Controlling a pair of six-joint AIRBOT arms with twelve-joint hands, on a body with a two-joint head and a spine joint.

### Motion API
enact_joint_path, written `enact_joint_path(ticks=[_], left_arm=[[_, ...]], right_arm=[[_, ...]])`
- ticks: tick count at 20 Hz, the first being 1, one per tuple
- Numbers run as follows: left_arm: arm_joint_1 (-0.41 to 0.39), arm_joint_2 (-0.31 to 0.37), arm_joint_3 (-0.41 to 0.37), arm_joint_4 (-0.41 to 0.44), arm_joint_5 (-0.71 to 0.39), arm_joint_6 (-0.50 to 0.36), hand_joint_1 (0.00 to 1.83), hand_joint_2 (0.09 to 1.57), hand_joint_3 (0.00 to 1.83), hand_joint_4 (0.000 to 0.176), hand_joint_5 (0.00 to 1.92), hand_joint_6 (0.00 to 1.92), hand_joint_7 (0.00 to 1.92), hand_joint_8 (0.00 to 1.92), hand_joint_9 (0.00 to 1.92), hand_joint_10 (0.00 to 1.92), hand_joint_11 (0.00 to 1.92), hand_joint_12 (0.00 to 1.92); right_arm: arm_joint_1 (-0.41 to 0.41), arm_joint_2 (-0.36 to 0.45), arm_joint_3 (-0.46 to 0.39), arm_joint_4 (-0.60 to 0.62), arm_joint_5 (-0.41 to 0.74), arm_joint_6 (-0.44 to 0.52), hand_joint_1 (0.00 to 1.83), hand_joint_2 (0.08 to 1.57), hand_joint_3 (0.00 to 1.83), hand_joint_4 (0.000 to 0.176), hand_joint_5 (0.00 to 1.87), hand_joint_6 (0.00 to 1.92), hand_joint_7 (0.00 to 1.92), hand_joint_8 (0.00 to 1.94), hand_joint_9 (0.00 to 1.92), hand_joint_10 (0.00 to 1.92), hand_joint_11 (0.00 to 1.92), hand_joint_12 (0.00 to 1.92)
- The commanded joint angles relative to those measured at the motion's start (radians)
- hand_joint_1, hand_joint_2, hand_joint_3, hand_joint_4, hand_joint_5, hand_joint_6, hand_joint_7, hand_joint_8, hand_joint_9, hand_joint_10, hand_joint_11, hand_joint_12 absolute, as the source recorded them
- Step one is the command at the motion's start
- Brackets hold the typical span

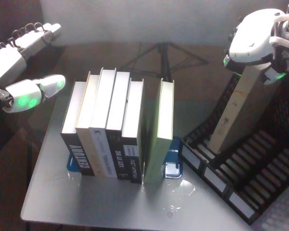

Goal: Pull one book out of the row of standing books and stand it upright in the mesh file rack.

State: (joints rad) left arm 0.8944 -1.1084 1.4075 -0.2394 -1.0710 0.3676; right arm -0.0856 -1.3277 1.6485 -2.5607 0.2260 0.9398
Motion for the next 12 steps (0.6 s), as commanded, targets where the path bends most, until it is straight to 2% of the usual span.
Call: enact_joint_path(ticks=[1,2,3,4,6,8,11,12], left_arm=[[-0.004,-0.002,0.008,-0.013,-0.128,-0.008,0.55,1.39,0.00,0.004,0.08,0.00,0.00,0.00,0.00,0.00,0.00,0.05],[-0.004,-0.002,0.008,-0.013,-0.127,-0.008,0.55,1.40,0.00,0.006,0.07,0.00,0.00,0.00,0.00,0.00,0.00,0.05],[-0.004,-0.002,0.008,-0.013,-0.127,-0.008,0.54,1.40,0.00,0.007,0.07,0.00,0.00,0.00,0.00,0.00,0.00,0.08],[-0.004,-0.003,0.008,-0.013,-0.127,-0.008,0.54,1.40,0.00,0.011,0.07,0.00,0.00,0.00,0.00,0.00,0.00,0.08],[-0.004,-0.004,0.010,-0.013,-0.126,-0.009,0.54,1.40,0.00,0.007,0.07,0.00,0.00,0.00,0.00,0.00,0.00,0.08],[-0.004,-0.005,0.010,-0.013,-0.125,-0.010,0.53,1.40,0.00,0.001,0.07,0.00,0.00,0.00,0.00,0.00,0.00,0.03],[-0.004,-0.005,0.011,-0.012,-0.125,-0.010,0.54,1.40,0.00,0.011,0.06,0.00,0.00,0.00,0.00,0.00,0.00,0.00],[-0.004,-0.005,0.011,-0.012,-0.125,-0.010,0.53,1.40,0.00,0.014,0.06,0.00,0.00,0.00,0.00,0.00,0.01,0.01]], right_arm=[[-0.001,0.016,0.009,-0.012,-0.080,-0.005,1.16,1.29,0.00,0.000,0.59,1.53,0.74,1.38,0.48,1.27,0.17,1.75],[-0.003,0.016,0.009,-0.012,-0.083,-0.004,1.04,1.33,0.00,0.000,0.57,1.57,0.59,0.90,0.42,1.07,0.07,1.67],[-0.005,0.016,0.009,-0.012,-0.085,-0.002,1.06,1.27,0.00,0.000,0.42,0.98,0.59,0.57,0.40,0.90,0.01,1.61],[-0.006,0.016,0.009,-0.012,-0.086,0.000,1.02,1.26,0.00,0.000,0.39,0.70,0.58,0.38,0.37,0.80,0.00,1.57],[-0.010,0.016,0.009,-0.012,-0.087,0.002,1.05,1.24,0.00,0.000,0.44,0.54,0.63,0.24,0.36,0.84,0.00,1.67],[-0.013,0.018,0.009,-0.012,-0.087,0.004,1.08,1.24,0.00,0.000,0.51,0.45,0.67,0.14,0.39,0.79,0.00,1.63],[-0.013,0.020,0.008,-0.012,-0.089,0.008,1.16,1.18,0.00,0.000,0.51,0.40,0.69,0.05,0.44,0.64,0.00,1.50],[-0.014,0.022,0.008,-0.012,-0.090,0.010,1.14,1.19,0.00,0.000,0.49,0.39,0.68,0.03,0.42,0.63,0.00,1.52]])
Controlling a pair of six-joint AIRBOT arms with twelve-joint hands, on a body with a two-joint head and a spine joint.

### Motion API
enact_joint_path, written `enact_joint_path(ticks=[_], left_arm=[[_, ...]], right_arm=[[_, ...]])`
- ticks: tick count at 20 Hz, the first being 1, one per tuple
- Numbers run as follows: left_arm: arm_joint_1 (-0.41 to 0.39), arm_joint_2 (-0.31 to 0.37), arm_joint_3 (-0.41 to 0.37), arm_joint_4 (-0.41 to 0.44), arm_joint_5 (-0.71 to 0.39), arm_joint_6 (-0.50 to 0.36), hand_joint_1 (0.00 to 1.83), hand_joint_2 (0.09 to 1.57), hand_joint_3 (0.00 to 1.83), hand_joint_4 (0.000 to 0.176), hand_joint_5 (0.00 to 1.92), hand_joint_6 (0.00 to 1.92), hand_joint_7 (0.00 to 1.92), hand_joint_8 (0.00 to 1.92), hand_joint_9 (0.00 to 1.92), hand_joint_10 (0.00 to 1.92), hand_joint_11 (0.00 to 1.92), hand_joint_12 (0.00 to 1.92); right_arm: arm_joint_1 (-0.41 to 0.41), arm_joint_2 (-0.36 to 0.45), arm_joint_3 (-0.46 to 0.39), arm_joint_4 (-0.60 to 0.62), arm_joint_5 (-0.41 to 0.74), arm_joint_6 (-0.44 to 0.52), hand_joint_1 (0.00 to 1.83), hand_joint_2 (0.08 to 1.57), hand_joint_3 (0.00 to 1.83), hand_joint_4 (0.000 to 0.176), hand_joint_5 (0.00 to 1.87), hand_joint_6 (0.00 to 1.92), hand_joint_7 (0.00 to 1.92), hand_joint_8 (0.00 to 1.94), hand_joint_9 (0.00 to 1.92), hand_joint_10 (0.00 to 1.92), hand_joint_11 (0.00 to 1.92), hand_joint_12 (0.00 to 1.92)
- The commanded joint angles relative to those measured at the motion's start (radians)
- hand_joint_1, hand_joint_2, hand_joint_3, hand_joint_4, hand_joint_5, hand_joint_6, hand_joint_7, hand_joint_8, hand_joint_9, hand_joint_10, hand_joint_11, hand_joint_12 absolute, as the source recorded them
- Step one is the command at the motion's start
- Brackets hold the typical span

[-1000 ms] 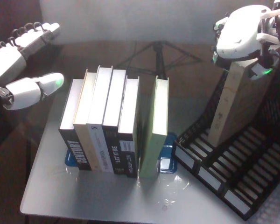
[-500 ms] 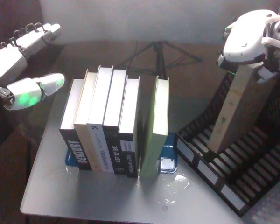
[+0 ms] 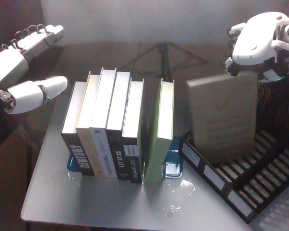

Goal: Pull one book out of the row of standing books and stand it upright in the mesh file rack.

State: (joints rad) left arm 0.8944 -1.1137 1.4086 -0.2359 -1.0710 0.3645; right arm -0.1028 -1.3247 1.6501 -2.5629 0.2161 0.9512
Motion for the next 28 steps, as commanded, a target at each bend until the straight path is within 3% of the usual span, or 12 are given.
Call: enact_joint_path(ticks=[1,5,14,16,20,21,22,23,25,26,27,28], left_arm=[[-0.004,-0.001,0.010,-0.015,-0.124,-0.007,0.53,1.40,0.00,0.014,0.07,0.00,0.00,0.00,0.00,0.00,0.01,0.01],[-0.004,-0.002,0.011,-0.015,-0.124,-0.009,0.53,1.40,0.00,0.001,0.07,0.00,0.00,0.00,0.00,0.00,0.00,0.01],[-0.004,-0.003,0.009,-0.015,-0.124,-0.010,0.54,1.39,0.00,0.011,0.07,0.00,0.00,0.00,0.00,0.00,0.00,0.01],[-0.004,-0.003,0.008,-0.015,-0.124,-0.010,0.53,1.40,0.00,0.005,0.06,0.00,0.00,0.00,0.00,0.00,0.00,0.00],[-0.004,-0.002,0.006,-0.016,-0.125,-0.011,0.56,1.39,0.00,0.006,0.07,0.00,0.00,0.00,0.00,0.00,0.00,0.00],[-0.004,-0.002,0.005,-0.016,-0.125,-0.011,0.56,1.39,0.00,0.009,0.07,0.00,0.00,0.00,0.00,0.00,0.00,0.00],[-0.004,-0.002,0.004,-0.017,-0.125,-0.011,0.55,1.39,0.00,0.016,0.06,0.00,0.00,0.00,0.00,0.00,0.00,0.00],[-0.004,-0.002,0.004,-0.018,-0.125,-0.011,0.54,1.39,0.00,0.011,0.06,0.00,0.00,0.00,0.00,0.00,0.01,0.01],[-0.004,-0.003,0.002,-0.020,-0.125,-0.011,0.55,1.39,0.00,0.007,0.07,0.00,0.00,0.00,0.00,0.00,0.03,0.02],[-0.004,-0.002,0.001,-0.021,-0.126,-0.010,0.55,1.39,0.00,0.018,0.07,0.00,0.00,0.00,0.00,0.00,0.00,0.01],[-0.004,-0.002,0.001,-0.023,-0.126,-0.010,0.56,1.39,0.00,0.020,0.07,0.00,0.00,0.00,0.00,0.00,0.01,0.01],[-0.003,-0.002,0.000,-0.024,-0.126,-0.010,0.57,1.38,0.00,0.015,0.07,0.00,0.00,0.00,0.00,0.00,0.03,0.02]], right_arm=[[0.002,0.019,0.006,-0.010,-0.080,0.000,1.16,1.17,0.00,0.000,0.49,0.39,0.68,0.03,0.42,0.62,0.00,1.52],[0.000,0.027,0.000,-0.010,-0.085,0.008,1.13,1.17,0.00,0.000,0.46,0.20,0.57,0.00,0.31,0.61,0.00,1.53],[-0.001,0.064,-0.038,-0.009,-0.098,0.032,0.99,1.13,0.00,0.000,0.41,0.04,0.41,0.00,0.20,0.54,0.00,1.38],[-0.001,0.071,-0.050,-0.009,-0.099,0.033,0.91,1.17,0.00,0.000,0.33,0.00,0.32,0.00,0.18,0.38,0.00,1.06],[0.031,0.110,-0.111,0.012,-0.098,0.033,0.50,1.17,0.00,0.000,0.16,0.00,0.17,0.00,0.14,0.13,0.00,0.82],[0.046,0.129,-0.129,0.035,-0.098,0.033,0.59,1.18,0.00,0.004,0.15,0.00,0.15,0.00,0.14,0.12,0.00,0.88],[0.049,0.135,-0.134,0.055,-0.098,0.033,0.69,1.21,0.01,0.027,0.12,0.00,0.11,0.00,0.11,0.10,0.00,0.80],[0.052,0.146,-0.139,0.101,-0.094,0.032,0.80,1.22,0.01,0.034,0.09,0.00,0.09,0.00,0.10,0.09,0.00,0.78],[0.066,0.166,-0.143,0.217,-0.073,0.001,0.78,1.21,0.00,0.063,0.04,0.00,0.06,0.00,0.08,0.06,0.00,0.68],[0.068,0.174,-0.141,0.357,-0.059,-0.103,0.74,1.21,0.00,0.056,0.02,0.00,0.03,0.00,0.06,0.04,0.00,0.59],[0.069,0.179,-0.135,0.476,-0.038,-0.168,0.74,1.21,0.00,0.027,0.00,0.00,0.01,0.00,0.01,0.02,0.00,0.53],[0.070,0.181,-0.122,0.558,-0.010,-0.174,0.76,1.22,0.00,0.018,0.00,0.00,0.00,0.00,0.00,0.00,0.00,0.52]])
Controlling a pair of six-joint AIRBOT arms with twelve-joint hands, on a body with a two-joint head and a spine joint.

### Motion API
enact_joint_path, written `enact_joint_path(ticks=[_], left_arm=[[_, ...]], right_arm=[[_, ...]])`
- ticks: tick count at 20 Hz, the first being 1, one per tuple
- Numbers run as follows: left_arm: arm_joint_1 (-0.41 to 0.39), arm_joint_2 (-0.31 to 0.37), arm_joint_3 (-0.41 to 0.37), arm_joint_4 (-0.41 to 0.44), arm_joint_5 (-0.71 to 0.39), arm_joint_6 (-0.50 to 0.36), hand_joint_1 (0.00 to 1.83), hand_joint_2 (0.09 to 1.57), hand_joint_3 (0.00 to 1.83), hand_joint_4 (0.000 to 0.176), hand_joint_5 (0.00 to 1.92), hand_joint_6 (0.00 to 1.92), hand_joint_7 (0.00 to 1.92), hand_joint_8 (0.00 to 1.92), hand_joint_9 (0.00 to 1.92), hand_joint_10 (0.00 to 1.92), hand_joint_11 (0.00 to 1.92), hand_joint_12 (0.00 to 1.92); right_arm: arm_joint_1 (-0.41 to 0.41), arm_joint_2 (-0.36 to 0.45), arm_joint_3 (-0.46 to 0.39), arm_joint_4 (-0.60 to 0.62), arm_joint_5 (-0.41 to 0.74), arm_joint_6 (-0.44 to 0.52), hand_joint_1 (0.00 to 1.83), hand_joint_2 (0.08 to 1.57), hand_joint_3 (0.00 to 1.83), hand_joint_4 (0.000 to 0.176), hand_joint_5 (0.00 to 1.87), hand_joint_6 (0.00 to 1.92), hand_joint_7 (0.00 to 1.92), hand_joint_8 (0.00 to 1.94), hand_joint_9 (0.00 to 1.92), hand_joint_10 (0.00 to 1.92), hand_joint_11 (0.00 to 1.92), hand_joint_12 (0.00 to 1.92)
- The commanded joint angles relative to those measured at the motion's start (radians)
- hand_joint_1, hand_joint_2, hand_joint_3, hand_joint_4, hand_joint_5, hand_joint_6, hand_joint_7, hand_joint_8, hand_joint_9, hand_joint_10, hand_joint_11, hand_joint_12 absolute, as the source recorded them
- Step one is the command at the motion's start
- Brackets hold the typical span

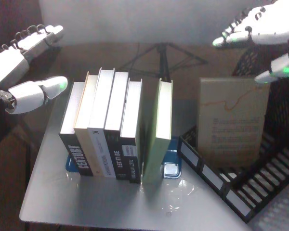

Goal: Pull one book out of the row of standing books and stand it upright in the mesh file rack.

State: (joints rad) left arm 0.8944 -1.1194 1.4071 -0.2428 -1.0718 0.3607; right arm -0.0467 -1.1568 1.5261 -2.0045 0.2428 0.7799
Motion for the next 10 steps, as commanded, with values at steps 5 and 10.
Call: enact_joint_path(ticks=[5,10], left_arm=[[0.006,0.005,-0.005,-0.028,-0.128,-0.006,0.57,1.38,0.00,0.009,0.09,0.00,0.00,0.00,0.00,0.00,0.00,0.20],[0.010,0.004,-0.009,-0.030,-0.128,-0.008,0.61,1.37,0.00,0.017,0.10,0.00,0.00,0.00,0.00,0.00,0.00,0.30]], right_arm=[[-0.066,0.009,0.067,0.872,0.121,-0.491,0.81,1.21,0.00,0.142,0.00,0.00,0.00,0.00,0.06,0.03,0.00,1.07],[-0.175,-0.008,0.104,1.202,0.233,-0.577,0.76,1.21,0.01,0.064,0.00,0.00,0.00,0.00,0.00,0.00,0.00,0.01]])
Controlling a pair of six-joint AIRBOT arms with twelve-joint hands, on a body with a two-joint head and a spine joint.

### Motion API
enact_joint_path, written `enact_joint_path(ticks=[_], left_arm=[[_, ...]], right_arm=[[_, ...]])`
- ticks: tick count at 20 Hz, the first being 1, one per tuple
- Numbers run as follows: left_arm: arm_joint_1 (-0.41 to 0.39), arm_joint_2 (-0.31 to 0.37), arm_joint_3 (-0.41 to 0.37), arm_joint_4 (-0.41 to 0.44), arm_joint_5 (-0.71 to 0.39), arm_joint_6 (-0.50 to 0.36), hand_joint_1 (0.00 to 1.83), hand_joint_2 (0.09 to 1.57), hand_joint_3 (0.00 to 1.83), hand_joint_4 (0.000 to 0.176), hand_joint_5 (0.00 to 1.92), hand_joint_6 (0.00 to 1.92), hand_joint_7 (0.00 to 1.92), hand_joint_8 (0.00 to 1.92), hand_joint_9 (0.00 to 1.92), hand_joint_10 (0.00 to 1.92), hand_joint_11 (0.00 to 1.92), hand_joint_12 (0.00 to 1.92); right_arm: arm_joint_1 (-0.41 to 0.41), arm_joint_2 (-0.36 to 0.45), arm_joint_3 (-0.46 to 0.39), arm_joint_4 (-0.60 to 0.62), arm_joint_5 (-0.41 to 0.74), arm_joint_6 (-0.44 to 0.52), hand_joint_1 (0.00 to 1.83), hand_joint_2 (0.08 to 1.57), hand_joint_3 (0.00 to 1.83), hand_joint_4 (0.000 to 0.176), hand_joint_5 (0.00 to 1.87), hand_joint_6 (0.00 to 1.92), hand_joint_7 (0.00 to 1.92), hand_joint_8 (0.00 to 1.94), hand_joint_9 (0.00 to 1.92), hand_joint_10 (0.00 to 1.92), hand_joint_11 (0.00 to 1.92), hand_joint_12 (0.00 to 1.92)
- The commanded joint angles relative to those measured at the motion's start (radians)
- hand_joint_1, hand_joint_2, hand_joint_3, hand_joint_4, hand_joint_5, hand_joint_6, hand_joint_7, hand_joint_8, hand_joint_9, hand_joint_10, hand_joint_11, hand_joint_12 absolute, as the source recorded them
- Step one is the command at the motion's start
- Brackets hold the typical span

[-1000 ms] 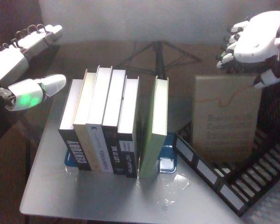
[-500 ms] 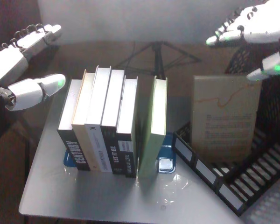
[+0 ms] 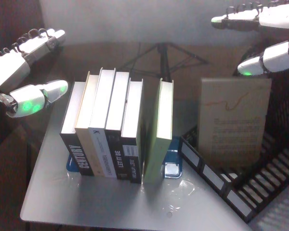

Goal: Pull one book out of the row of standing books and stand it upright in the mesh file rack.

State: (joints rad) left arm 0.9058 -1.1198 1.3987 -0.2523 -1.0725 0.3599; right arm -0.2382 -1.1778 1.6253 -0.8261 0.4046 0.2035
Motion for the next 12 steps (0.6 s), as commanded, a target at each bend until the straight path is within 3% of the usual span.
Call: enact_joint_path(ticks=[1,3,4,6,7,8,9,10,12], left_arm=[[0.002,0.004,-0.001,-0.021,-0.127,-0.009,0.60,1.37,0.00,0.022,0.10,0.00,0.00,0.00,0.00,0.00,0.00,0.21],[0.011,0.005,-0.005,-0.025,-0.130,-0.011,0.62,1.37,0.00,0.011,0.10,0.00,0.00,0.00,0.00,0.00,0.00,0.15],[0.016,0.005,-0.008,-0.028,-0.131,-0.013,0.62,1.37,0.00,0.020,0.10,0.00,0.00,0.00,0.00,0.00,0.00,0.11],[0.025,0.006,-0.013,-0.033,-0.139,-0.018,0.63,1.37,0.00,0.017,0.10,0.00,0.00,0.00,0.00,0.00,0.00,0.25],[0.031,0.010,-0.020,-0.035,-0.148,-0.019,0.64,1.37,0.00,0.031,0.08,0.01,0.00,0.00,0.00,0.00,0.00,0.34],[0.040,0.020,-0.033,-0.039,-0.166,-0.019,0.62,1.38,0.00,0.041,0.07,0.00,0.00,0.00,0.00,0.00,0.00,0.37],[0.048,0.034,-0.048,-0.042,-0.187,-0.018,0.62,1.38,0.00,0.037,0.06,0.00,0.00,0.00,0.00,0.00,0.00,0.37],[0.051,0.044,-0.062,-0.042,-0.207,-0.018,0.62,1.38,0.00,0.039,0.06,0.00,0.00,0.00,0.00,0.00,0.00,0.37],[0.060,0.069,-0.091,-0.032,-0.248,-0.013,0.61,1.39,0.00,0.024,0.04,0.00,0.00,0.00,0.00,0.00,0.00,0.23]], right_arm=[[-0.003,0.014,0.006,0.054,0.083,-0.001,0.79,1.22,0.01,0.046,0.00,0.00,0.00,0.00,0.00,0.00,0.00,0.00],[-0.033,0.016,0.006,0.107,0.111,-0.001,0.87,1.20,0.00,0.027,0.00,0.00,0.00,0.00,0.00,0.00,0.00,0.00],[-0.055,0.019,0.002,0.149,0.136,-0.001,0.91,1.19,0.00,0.018,0.00,0.00,0.00,0.00,0.00,0.00,0.00,0.00],[-0.097,0.030,-0.013,0.210,0.182,-0.001,0.91,1.17,0.00,0.044,0.00,0.00,0.00,0.00,0.00,0.00,0.00,0.00],[-0.117,0.041,-0.029,0.234,0.212,-0.001,0.93,1.17,0.00,0.034,0.00,0.00,0.00,0.00,0.00,0.00,0.00,0.00],[-0.137,0.060,-0.059,0.268,0.252,-0.008,0.90,1.20,0.00,0.030,0.00,0.00,0.00,0.00,0.06,0.04,0.00,0.24],[-0.158,0.083,-0.096,0.319,0.297,-0.045,0.88,1.21,0.00,0.009,0.00,0.00,0.00,0.00,0.13,0.08,0.00,0.53],[-0.173,0.100,-0.123,0.352,0.328,-0.070,0.87,1.24,0.00,0.000,0.00,0.00,0.01,0.00,0.19,0.12,0.00,0.75],[-0.210,0.152,-0.196,0.415,0.412,-0.128,0.89,1.21,0.00,0.004,0.00,0.00,0.00,0.00,0.06,0.50,0.00,0.82]])
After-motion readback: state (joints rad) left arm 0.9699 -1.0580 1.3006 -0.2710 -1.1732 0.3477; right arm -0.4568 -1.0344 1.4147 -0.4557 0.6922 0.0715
